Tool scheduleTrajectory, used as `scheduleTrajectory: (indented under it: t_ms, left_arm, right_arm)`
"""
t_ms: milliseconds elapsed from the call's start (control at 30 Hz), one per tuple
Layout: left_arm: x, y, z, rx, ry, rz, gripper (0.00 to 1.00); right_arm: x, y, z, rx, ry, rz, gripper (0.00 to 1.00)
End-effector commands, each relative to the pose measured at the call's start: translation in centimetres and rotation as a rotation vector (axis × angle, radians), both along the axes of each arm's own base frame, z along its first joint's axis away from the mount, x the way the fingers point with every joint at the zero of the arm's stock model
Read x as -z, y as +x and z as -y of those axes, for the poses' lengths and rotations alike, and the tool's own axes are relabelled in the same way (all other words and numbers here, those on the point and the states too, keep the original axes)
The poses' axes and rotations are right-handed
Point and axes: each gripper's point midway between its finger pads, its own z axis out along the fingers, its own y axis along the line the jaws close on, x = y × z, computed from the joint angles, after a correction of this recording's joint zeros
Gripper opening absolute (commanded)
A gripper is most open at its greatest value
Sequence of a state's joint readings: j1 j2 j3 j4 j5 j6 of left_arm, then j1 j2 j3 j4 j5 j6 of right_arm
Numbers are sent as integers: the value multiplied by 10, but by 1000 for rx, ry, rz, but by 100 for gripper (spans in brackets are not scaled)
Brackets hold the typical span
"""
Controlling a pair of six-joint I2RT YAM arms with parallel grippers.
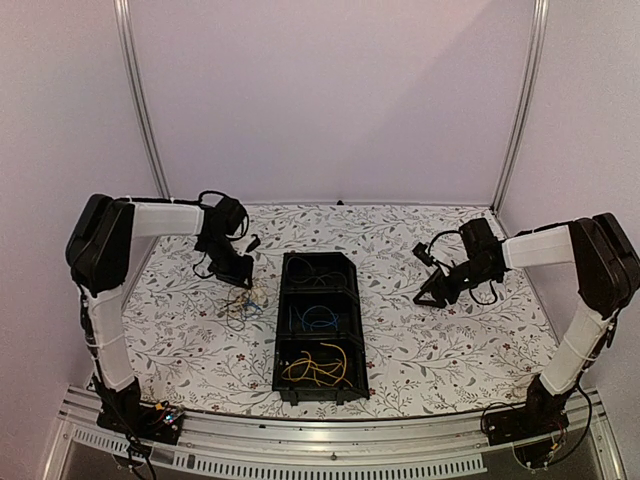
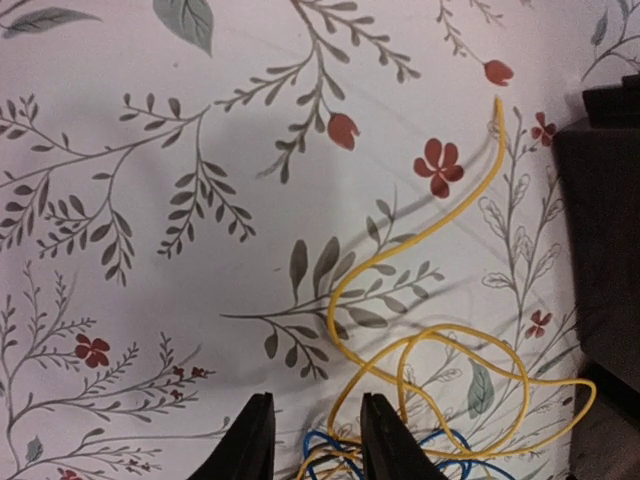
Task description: Untangle the cables
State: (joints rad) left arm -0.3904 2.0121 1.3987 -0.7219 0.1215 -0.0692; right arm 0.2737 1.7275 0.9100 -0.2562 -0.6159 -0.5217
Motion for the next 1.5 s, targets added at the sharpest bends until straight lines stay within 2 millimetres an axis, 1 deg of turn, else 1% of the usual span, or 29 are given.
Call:
scheduleTrajectory:
  t_ms: [0, 67, 167, 233, 267, 300, 367, 433, 533, 600, 633, 667, 733, 767, 833, 900, 967, 1000, 1033, 1067, 1100, 1133, 1200, 1267, 1300, 1367, 1433, 1467]
  left_arm:
    - [11, -2, 6, 22, 3, -17, 28]
    - [14, -1, 8, 27, -4, -20, 25]
    - [12, 2, 11, 31, -8, -11, 10]
    - [3, 7, 11, 26, -10, 21, 3]
    - [-4, 10, 11, 25, -14, 44, 0]
    - [-13, 13, 11, 23, -18, 70, 0]
    - [-36, 20, 12, 15, -30, 127, 0]
    - [-65, 25, 14, 12, -57, 192, 0]
    - [-118, 29, 16, 6, -108, 305, 0]
    - [-152, 29, 17, 5, -143, 378, 0]
    - [-169, 28, 19, 12, -168, 412, 0]
    - [-191, 26, 21, 22, -203, 461, 0]
    - [-223, 19, 29, 59, -272, 535, 0]
    - [-238, 14, 35, 87, -311, 567, 0]
    - [-266, 5, 43, 129, -370, 635, 0]
    - [-289, -2, 49, 147, -410, 688, 0]
    - [-310, -9, 55, 161, -452, 728, 0]
    - [-318, -12, 60, 171, -473, 740, 0]
    - [-326, -16, 64, 181, -496, 750, 0]
    - [-333, -19, 68, 188, -513, 761, 0]
    - [-338, -23, 72, 194, -528, 770, 0]
    - [-342, -26, 77, 201, -543, 775, 0]
    - [-348, -32, 88, 220, -561, 779, 0]
    - [-349, -42, 101, 258, -577, 767, 0]
    - [-348, -48, 109, 289, -584, 759, 0]
    - [-347, -64, 126, 364, -594, 742, 0]
    - [-341, -81, 142, 434, -588, 716, 0]
    - [-337, -88, 148, 461, -583, 701, 0]
  right_arm:
    - [1, 3, -1, -13, 6, -8, 59]
    - [1, 4, -1, -14, 6, -6, 59]
    - [0, 4, -1, -16, 7, -6, 59]
    - [0, 4, -1, -16, 8, -6, 59]
    - [0, 3, -2, -18, 9, -8, 59]
    - [0, 4, -2, -17, 11, -7, 59]
    - [0, 4, -2, -18, 14, -11, 59]
    - [-2, 4, -3, -17, 20, -10, 58]
    - [-6, 5, -4, -15, 27, -8, 58]
    - [-14, 8, -6, -11, 43, -2, 57]
    - [-21, 9, -9, -9, 58, -1, 56]
    - [-33, 12, -11, -12, 74, 16, 55]
    - [-59, 19, -19, -18, 98, 62, 54]
    - [-79, 24, -23, -27, 109, 108, 54]
    - [-126, 38, -34, -55, 128, 225, 54]
    - [-174, 44, -46, -94, 160, 316, 54]
    - [-216, 45, -63, -144, 196, 383, 56]
    - [-233, 43, -75, -174, 214, 407, 57]
    - [-250, 39, -88, -203, 229, 430, 58]
    - [-264, 33, -105, -238, 246, 452, 60]
    - [-276, 28, -119, -266, 261, 468, 61]
    - [-285, 23, -134, -292, 281, 465, 62]
    - [-301, 5, -161, -362, 334, 435, 63]
    - [-303, -5, -180, -403, 371, 397, 63]
    - [-303, -7, -184, -404, 392, 372, 63]
    - [-303, 0, -184, -371, 399, 359, 62]
    - [-299, 11, -177, -320, 373, 371, 62]
    - [-300, 15, -170, -298, 368, 386, 61]
